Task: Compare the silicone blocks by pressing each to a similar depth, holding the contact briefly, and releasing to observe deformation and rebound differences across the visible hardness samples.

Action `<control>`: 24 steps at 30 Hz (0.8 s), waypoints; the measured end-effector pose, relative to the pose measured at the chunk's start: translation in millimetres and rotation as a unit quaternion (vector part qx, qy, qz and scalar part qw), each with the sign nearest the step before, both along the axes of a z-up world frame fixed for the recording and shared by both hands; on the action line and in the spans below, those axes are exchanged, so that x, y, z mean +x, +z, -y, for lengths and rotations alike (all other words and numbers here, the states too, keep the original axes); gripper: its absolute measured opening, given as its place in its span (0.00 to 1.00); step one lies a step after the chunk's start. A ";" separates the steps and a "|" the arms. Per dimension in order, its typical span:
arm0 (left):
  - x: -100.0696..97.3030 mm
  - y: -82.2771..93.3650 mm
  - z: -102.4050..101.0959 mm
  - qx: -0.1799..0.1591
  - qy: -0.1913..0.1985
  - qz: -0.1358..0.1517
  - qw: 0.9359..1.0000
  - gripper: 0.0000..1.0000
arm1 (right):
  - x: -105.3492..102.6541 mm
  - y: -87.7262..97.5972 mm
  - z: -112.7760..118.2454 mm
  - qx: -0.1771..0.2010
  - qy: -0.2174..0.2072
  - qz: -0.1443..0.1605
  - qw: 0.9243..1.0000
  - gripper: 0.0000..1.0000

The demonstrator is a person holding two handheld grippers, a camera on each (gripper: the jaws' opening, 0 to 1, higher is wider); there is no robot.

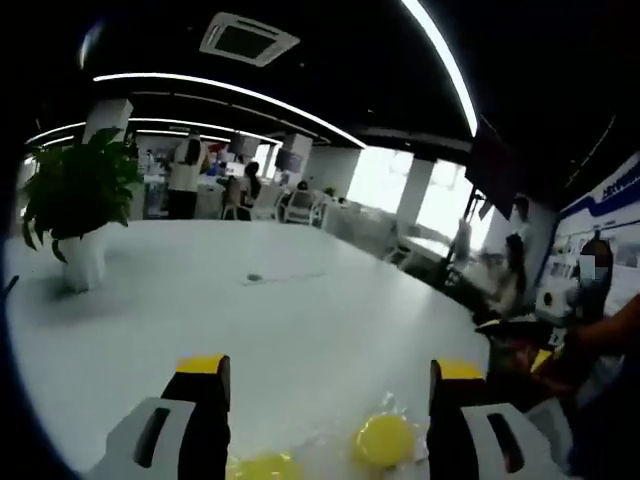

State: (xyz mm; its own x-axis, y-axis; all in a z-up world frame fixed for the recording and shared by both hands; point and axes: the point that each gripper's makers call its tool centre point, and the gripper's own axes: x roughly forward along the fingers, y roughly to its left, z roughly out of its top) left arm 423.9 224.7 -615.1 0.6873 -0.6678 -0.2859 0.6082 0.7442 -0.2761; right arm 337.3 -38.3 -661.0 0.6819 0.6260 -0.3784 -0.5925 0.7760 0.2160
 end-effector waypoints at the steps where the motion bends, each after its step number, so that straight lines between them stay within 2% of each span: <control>1: -3.5 3.9 -9.0 0.000 0.008 -0.001 1.000 0.94 | 0.3 1.2 -1.4 -0.001 0.001 0.003 1.000 0.96; 2: -7.1 7.7 -17.4 -0.003 0.012 0.002 1.000 1.00 | 0.3 2.0 -2.9 -0.002 0.001 0.004 1.000 0.96; 3: -12.7 14.1 -30.5 -0.010 0.018 0.008 1.000 0.99 | 0.7 2.0 -4.8 -0.005 0.002 0.004 1.000 0.96; 5: -26.8 15.2 -49.9 -0.011 0.025 0.000 1.000 1.00 | 1.7 2.6 -6.8 -0.007 -0.001 0.003 1.000 0.97; 7: -41.1 18.0 -64.9 -0.018 0.026 0.015 0.999 1.00 | 2.2 3.6 -7.6 -0.005 -0.002 0.004 1.000 0.97; 9: -53.5 12.5 -80.9 -0.002 0.036 0.022 0.999 1.00 | 1.8 5.4 -11.9 0.003 -0.003 0.006 1.000 0.97; 12: -70.1 -5.6 -101.0 0.017 0.045 -0.003 0.999 1.00 | -1.5 -0.7 -18.0 -0.006 0.001 0.003 1.000 0.97; 14: -79.7 -12.6 -110.9 0.017 0.046 -0.003 0.999 1.00 | -4.4 -4.9 -22.5 -0.011 0.004 0.000 1.000 0.97; 17: -87.9 -18.5 -124.0 0.017 0.055 0.007 0.998 1.00 | -8.9 -9.5 -28.8 -0.022 0.007 0.000 1.000 0.97; 20: -94.3 -29.9 -133.6 0.019 0.059 -0.001 0.998 1.00 | -12.1 -16.7 -32.6 -0.037 0.011 0.007 0.999 0.97; 24: -101.2 -44.0 -144.6 0.047 0.057 -0.002 0.997 1.00 | -16.8 -25.1 -33.5 -0.043 0.010 0.004 0.999 0.97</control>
